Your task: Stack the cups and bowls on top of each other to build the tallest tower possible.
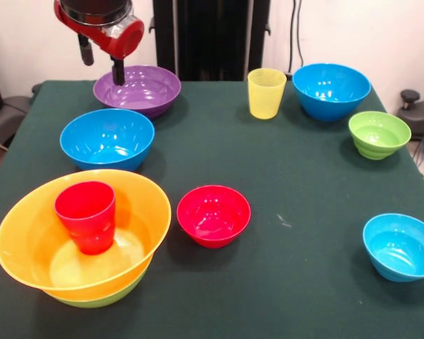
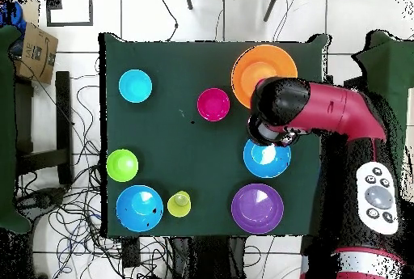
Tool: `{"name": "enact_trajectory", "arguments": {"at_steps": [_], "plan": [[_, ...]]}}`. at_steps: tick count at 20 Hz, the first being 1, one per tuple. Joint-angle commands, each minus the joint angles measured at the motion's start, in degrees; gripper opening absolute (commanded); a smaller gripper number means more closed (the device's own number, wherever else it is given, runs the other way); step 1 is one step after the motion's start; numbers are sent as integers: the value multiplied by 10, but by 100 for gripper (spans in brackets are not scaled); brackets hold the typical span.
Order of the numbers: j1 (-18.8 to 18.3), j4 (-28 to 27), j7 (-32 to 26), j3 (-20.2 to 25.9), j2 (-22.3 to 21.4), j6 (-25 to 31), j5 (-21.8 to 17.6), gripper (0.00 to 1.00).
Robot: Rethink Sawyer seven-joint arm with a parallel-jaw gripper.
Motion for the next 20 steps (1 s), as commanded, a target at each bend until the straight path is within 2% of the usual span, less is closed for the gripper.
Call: {"name": "enact_trajectory", "arguments": {"at_steps": [1,7,11,16,18,20], "plan": [[2,42,-19,10,27,-58,-38,100],[4,34,-25,9,33,-58,-37,100],[-1,53,-19,10,38,-86,-33,100],[-17,85,4,24,53,-138,-1,100],[-20,92,11,29,60,-126,17,100],[-12,93,22,22,65,-142,11,100]]}}
